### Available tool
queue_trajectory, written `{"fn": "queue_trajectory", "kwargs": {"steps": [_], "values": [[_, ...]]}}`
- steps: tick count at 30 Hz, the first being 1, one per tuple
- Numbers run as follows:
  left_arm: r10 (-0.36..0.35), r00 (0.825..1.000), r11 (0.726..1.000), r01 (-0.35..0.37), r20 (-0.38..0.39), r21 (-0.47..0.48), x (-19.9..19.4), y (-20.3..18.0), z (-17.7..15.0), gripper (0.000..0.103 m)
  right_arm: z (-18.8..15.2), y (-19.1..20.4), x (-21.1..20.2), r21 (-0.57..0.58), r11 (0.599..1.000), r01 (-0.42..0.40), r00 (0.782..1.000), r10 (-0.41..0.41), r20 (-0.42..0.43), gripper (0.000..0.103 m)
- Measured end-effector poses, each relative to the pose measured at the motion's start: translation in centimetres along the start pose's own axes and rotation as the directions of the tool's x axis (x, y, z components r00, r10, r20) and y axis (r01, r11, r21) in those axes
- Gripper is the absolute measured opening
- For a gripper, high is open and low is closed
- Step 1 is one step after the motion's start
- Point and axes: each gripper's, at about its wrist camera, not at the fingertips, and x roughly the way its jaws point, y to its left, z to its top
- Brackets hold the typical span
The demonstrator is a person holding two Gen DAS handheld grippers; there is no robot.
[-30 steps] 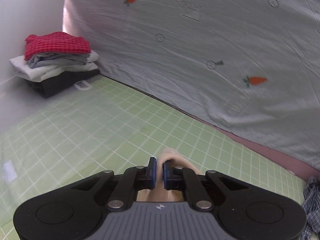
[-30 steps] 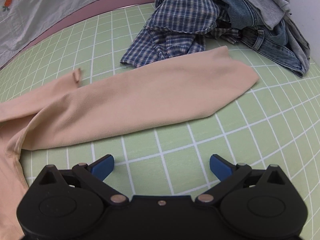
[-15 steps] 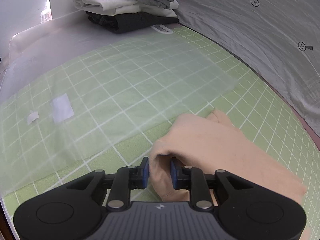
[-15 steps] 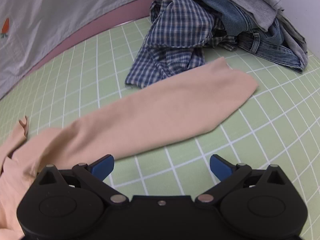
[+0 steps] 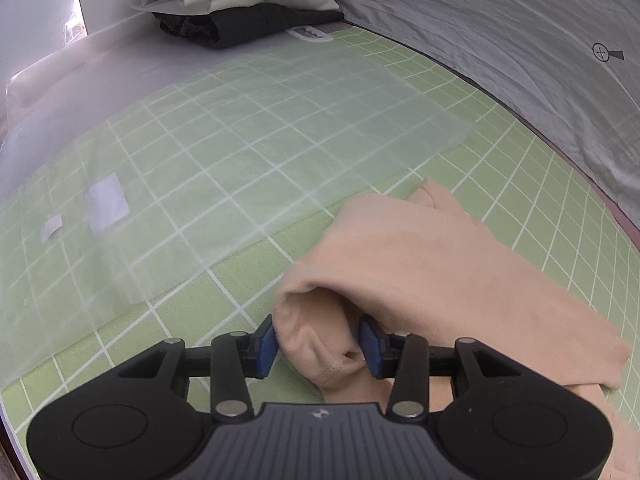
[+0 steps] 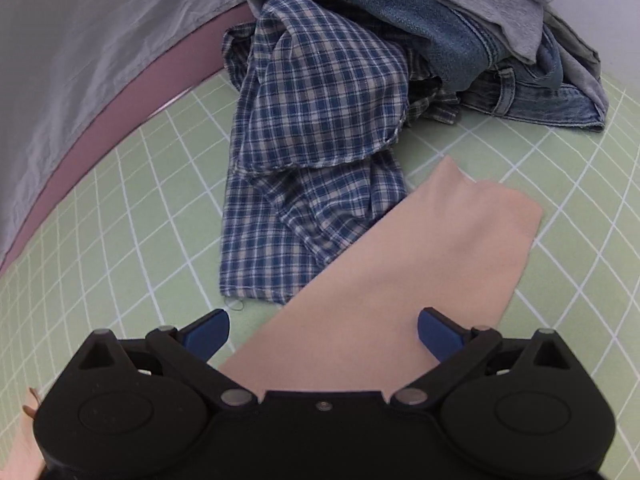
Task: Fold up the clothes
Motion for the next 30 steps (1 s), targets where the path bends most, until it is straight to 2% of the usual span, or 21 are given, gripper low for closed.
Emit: {"fn": "queue_trajectory", "kwargs": {"steps": [2,4,5,6,7,10,15,18,21,23,26,27,30], "values": [[0.0,1.0,1.0,0.001,-0.005,0.005,0.1,-0.2,-0.1,0.047,-0.1,0.3,0.0,-0.03,0.999,0.033,0.999,-0.032,0.017,0.093],[-0.002,1.0,1.0,0.002,-0.006,0.006,0.1,-0.2,-0.2,0.047,-0.5,0.3,-0.5,-0.06,0.996,0.069,0.997,-0.066,0.051,0.069],[-0.004,1.0,1.0,0.004,-0.007,0.006,0.0,-0.3,-0.3,0.047,-0.6,0.1,-0.7,-0.064,0.995,0.074,0.996,-0.07,0.061,0.062],[-0.006,1.0,1.0,0.006,-0.008,0.007,0.0,-0.3,-0.3,0.047,-0.8,-0.1,-0.9,-0.069,0.995,0.078,0.995,-0.073,0.07,0.049],[-0.011,1.0,1.0,0.011,-0.009,0.007,-0.1,-0.2,-0.3,0.047,-0.7,-0.6,-1.1,-0.063,0.996,0.061,0.996,-0.056,0.072,0.036],[-0.03,1.0,1.0,0.03,-0.003,0.008,-0.8,-0.1,-0.3,0.047,-0.7,-2.2,-1.8,-0.034,0.999,-0.011,0.997,0.013,0.073,0.014],[-0.084,0.996,0.996,0.084,0.032,-0.002,-2.9,0.2,-0.5,0.047,-1.8,-4.4,-6.2,-0.044,0.994,-0.099,0.977,0.105,0.185,0.011],[-0.112,0.992,0.994,0.111,0.055,0.015,-4.7,0.1,-1.3,0.047,-2.6,-6.2,-9.9,-0.11,0.985,-0.134,0.944,0.161,0.289,0.01],[-0.142,0.988,0.989,0.139,0.063,0.047,-6.4,0.2,-2.7,0.048,-4.4,-7.6,-12.8,-0.192,0.976,-0.104,0.918,0.169,0.36,0.011],[-0.159,0.986,0.985,0.155,0.059,0.071,-7.4,0.5,-3.9,0.049,-5.7,-8.2,-13.0,-0.231,0.971,-0.069,0.924,0.149,0.351,0.011],[-0.164,0.986,0.982,0.159,0.037,0.103,-8.1,1.1,-5.7,0.049,-7.7,-10.1,-11.4,-0.229,0.973,-0.03,0.966,0.087,0.245,0.015],[-0.165,0.986,0.98,0.161,0.027,0.114,-8.3,1.3,-6.4,0.049,-8.4,-10.6,-11.0,-0.225,0.974,-0.02,0.976,0.068,0.209,0.02],[-0.169,0.985,0.975,0.17,-0.013,0.141,-8.4,1.6,-8.0,0.049,-10.7,-11.0,-11.1,-0.258,0.966,-0.007,0.981,0.057,0.186,0.027]]}}
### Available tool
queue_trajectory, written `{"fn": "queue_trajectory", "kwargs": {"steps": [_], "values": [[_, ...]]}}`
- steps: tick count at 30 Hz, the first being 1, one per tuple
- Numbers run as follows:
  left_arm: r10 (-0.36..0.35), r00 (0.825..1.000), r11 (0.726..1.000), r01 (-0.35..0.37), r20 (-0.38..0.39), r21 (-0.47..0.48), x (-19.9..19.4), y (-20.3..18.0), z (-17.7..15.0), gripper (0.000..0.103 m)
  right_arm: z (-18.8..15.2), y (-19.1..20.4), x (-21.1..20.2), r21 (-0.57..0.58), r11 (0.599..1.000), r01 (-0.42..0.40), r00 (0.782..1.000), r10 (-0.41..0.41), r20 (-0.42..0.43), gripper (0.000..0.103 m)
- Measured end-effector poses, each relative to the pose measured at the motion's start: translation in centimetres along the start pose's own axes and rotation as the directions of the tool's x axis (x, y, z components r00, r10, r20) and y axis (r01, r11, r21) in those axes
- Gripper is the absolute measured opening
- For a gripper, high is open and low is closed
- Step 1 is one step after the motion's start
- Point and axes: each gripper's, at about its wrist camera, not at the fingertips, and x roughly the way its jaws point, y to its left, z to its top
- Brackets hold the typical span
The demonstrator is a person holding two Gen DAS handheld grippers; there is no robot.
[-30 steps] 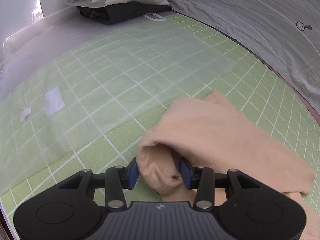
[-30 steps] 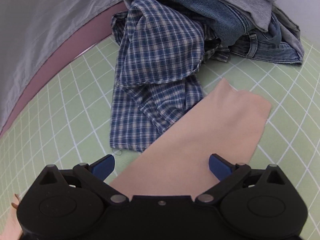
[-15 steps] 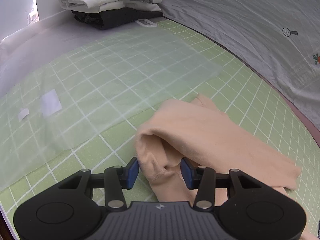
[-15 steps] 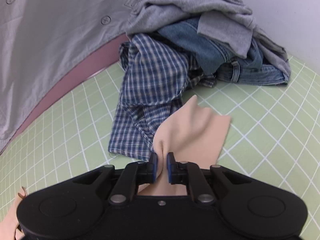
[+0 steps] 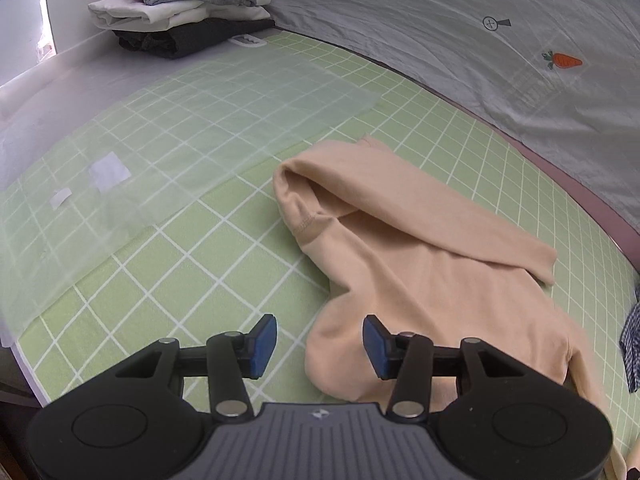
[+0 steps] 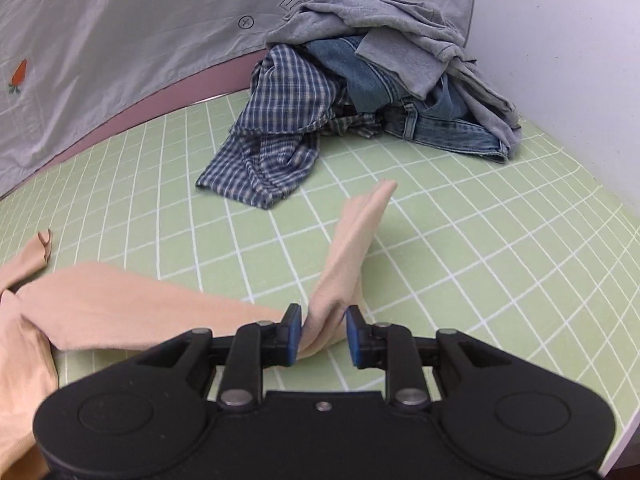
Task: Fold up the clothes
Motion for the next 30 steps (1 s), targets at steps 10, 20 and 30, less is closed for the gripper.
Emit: {"fn": "queue_trajectory", "kwargs": {"steps": [10,20,30], "values": [[-0.154,0.986,0.983,0.159,-0.059,0.088,-0.9,-3.6,-2.2,0.057,-1.5,1.8,-3.0,0.011,1.0,-0.02,1.0,0.02,0.021,0.054],[-0.216,0.962,0.955,0.244,-0.167,0.167,1.3,-5.5,-3.1,0.035,-4.1,3.6,-5.3,0.036,0.997,-0.075,0.997,0.075,-0.003,0.056],[-0.279,0.934,0.913,0.33,-0.223,0.239,1.5,-3.7,-2.8,0.014,-6.6,9.2,-7.2,0.074,0.979,-0.192,0.981,0.193,-0.008,0.056]]}}
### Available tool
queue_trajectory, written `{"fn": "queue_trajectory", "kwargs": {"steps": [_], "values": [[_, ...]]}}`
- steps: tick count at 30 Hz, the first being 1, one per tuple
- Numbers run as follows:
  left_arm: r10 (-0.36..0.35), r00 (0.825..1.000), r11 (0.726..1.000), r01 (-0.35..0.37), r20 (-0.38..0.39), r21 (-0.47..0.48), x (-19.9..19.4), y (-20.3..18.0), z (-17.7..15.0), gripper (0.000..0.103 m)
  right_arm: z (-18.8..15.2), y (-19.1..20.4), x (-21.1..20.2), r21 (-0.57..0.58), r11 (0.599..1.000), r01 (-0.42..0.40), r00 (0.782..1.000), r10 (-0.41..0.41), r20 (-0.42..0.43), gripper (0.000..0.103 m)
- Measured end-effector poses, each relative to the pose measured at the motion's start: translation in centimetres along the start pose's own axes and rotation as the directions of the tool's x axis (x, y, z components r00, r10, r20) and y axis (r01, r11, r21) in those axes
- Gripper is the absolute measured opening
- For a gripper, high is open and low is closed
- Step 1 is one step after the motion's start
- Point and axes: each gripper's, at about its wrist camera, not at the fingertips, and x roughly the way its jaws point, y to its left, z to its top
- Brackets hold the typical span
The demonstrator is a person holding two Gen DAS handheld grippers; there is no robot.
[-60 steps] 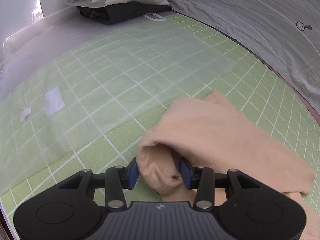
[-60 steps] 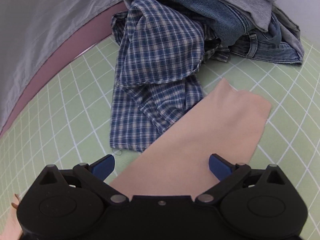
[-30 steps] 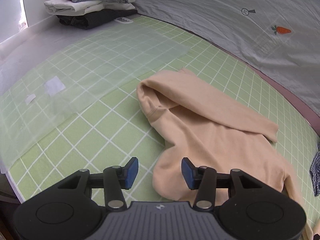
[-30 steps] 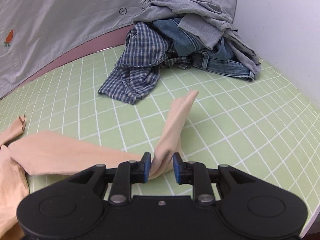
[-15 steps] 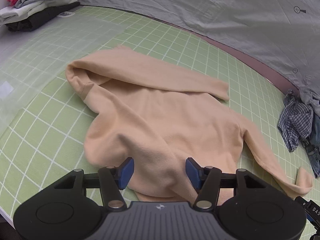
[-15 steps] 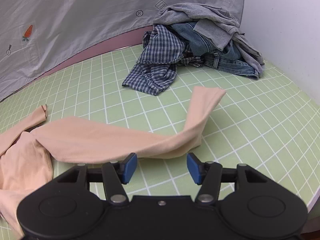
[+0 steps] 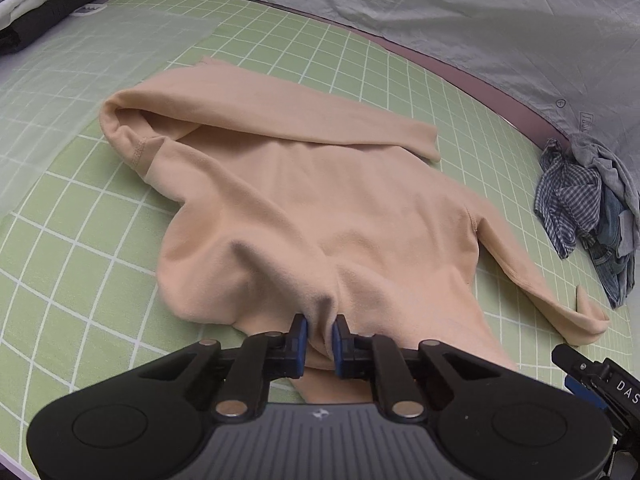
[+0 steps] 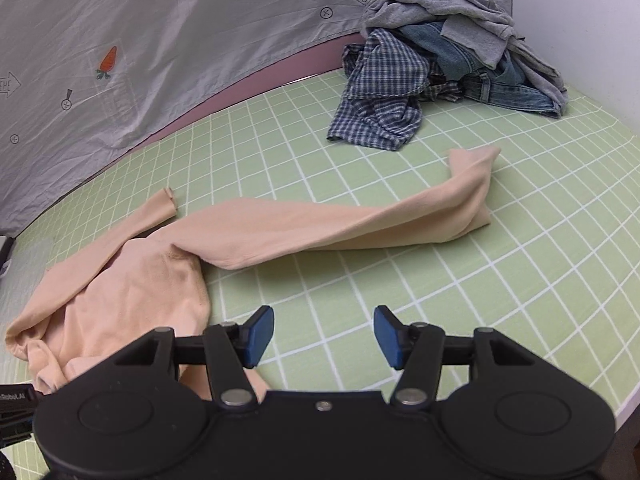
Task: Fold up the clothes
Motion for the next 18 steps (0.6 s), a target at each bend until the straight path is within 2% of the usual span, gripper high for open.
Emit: {"fn": "queue_trajectory", "kwargs": {"steps": [7,14,15,17,18], "values": [[-0.053,0.998,0.997,0.055,-0.038,0.051,0.4,1.0,0.1,0.013,-3.0,3.9,-0.2,0.088,0.993,-0.077,0.997,0.079,-0.02,0.056],[-0.083,0.995,0.993,0.087,-0.052,0.074,0.5,1.7,0.0,0.01,-4.7,5.6,0.4,0.115,0.99,-0.079,0.994,0.087,-0.071,0.056],[-0.087,0.995,0.993,0.091,-0.054,0.074,0.5,1.8,0.0,0.008,-4.9,5.6,0.5,0.123,0.988,-0.097,0.991,0.107,-0.079,0.053],[-0.094,0.994,0.993,0.098,-0.056,0.072,0.4,2.1,0.0,0.007,-5.1,5.5,0.6,0.14,0.98,-0.14,0.983,0.154,-0.097,0.038],[-0.097,0.994,0.992,0.101,-0.057,0.07,0.4,2.3,0.0,0.006,-5.1,5.6,0.7,0.148,0.975,-0.164,0.978,0.18,-0.107,0.022]]}}
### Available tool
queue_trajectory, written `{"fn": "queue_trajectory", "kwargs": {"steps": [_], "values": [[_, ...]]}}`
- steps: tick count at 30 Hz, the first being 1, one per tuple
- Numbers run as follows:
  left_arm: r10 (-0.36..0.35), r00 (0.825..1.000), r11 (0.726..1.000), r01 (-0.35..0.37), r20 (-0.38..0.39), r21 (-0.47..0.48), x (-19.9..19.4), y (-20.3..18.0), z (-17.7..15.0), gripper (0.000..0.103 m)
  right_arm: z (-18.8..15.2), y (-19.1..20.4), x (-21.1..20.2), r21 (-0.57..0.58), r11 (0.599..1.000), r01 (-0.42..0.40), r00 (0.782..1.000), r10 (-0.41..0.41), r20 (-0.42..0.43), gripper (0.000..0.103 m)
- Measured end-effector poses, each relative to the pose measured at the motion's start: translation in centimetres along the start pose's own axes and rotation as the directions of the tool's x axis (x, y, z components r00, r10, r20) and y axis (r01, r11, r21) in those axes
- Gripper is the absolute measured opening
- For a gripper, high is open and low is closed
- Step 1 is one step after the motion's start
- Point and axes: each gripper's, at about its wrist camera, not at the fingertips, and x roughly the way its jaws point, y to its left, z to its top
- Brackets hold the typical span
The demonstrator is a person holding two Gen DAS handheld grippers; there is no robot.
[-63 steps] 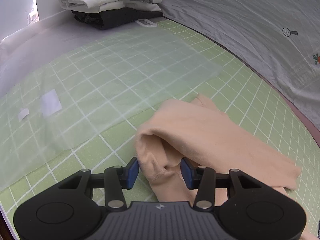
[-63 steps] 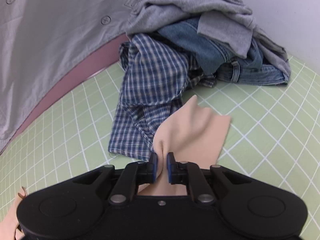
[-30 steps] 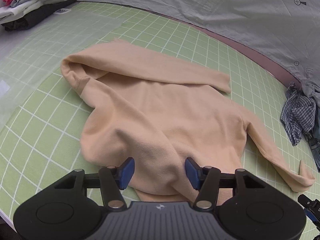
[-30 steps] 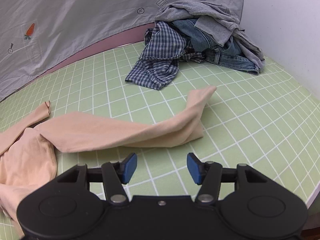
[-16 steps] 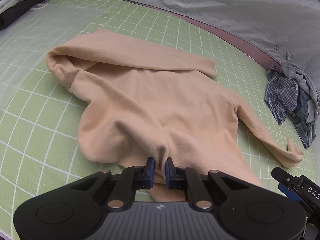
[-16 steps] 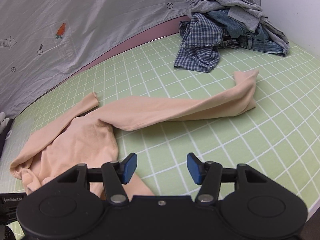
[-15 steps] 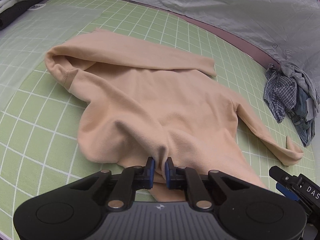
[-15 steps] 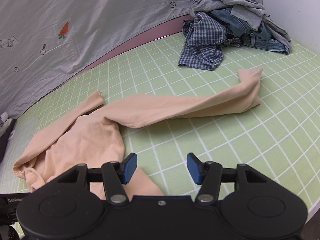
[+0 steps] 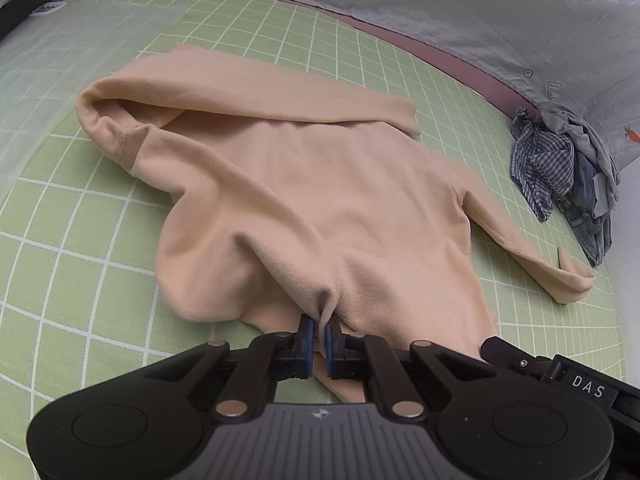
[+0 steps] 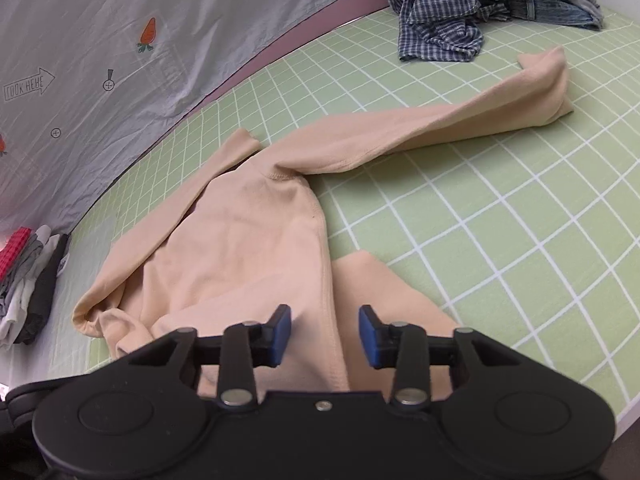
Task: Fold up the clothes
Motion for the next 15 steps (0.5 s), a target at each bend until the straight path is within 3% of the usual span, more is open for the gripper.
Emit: {"fn": "queue_trajectory", "kwargs": {"steps": [1,2,6,10,13,15], "values": [[-0.003,1.0,1.0,0.003,-0.001,-0.002,-0.1,0.2,0.0,0.006,0.0,0.0,0.1,-0.001,1.0,-0.011,1.0,0.011,-0.008,0.011],[-0.005,1.0,1.0,0.005,-0.005,-0.01,-0.5,0.6,0.1,0.006,0.1,0.1,0.1,-0.002,1.0,-0.023,1.0,0.023,-0.008,0.007],[0.02,1.0,0.998,-0.019,0.001,-0.052,-3.1,3.1,0.6,0.005,1.3,-0.4,-0.7,0.008,0.999,-0.032,0.997,0.032,0.072,0.006],[0.097,0.993,0.99,-0.09,0.062,-0.106,-6.6,7.3,1.8,0.003,3.6,-0.3,-1.6,-0.042,0.999,-0.004,0.99,0.01,0.143,0.006],[0.16,0.982,0.982,-0.148,0.101,-0.122,-7.1,9.4,2.6,0.003,4.6,0.3,-1.5,-0.111,0.994,-0.002,0.986,0.021,0.166,0.006],[0.143,0.984,0.983,-0.128,0.108,-0.133,-6.9,10.0,2.8,0.004,4.7,0.9,-0.7,-0.163,0.987,0.006,0.987,0.021,0.16,0.006]]}}
